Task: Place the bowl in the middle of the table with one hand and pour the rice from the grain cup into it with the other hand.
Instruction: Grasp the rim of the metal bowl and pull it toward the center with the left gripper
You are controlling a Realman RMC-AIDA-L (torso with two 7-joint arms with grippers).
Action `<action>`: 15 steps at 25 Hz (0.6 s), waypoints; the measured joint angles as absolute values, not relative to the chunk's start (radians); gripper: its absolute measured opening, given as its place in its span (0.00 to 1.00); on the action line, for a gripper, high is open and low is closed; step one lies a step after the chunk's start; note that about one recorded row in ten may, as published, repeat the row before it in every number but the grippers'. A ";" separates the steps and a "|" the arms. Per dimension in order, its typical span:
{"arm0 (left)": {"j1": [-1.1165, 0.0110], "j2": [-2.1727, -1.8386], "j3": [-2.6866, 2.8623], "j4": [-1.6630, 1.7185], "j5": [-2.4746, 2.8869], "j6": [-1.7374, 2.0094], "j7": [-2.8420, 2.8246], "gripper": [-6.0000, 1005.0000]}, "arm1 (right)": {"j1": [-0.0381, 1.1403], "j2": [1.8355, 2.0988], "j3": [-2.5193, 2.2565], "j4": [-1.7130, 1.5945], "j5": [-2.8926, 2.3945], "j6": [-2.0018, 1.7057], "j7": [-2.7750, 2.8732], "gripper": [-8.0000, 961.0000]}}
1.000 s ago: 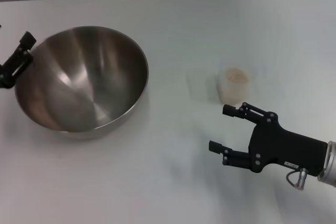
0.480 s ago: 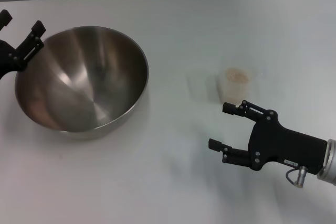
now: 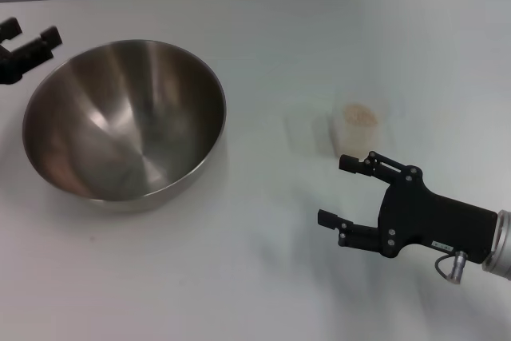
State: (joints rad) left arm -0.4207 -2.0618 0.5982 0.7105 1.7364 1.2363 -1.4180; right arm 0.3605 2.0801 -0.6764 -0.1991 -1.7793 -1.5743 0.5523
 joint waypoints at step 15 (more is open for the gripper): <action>-0.480 -2.065 0.712 0.945 2.215 1.217 -1.858 0.67 | 0.375 2.080 -0.676 -0.196 -1.779 -1.565 0.552 0.86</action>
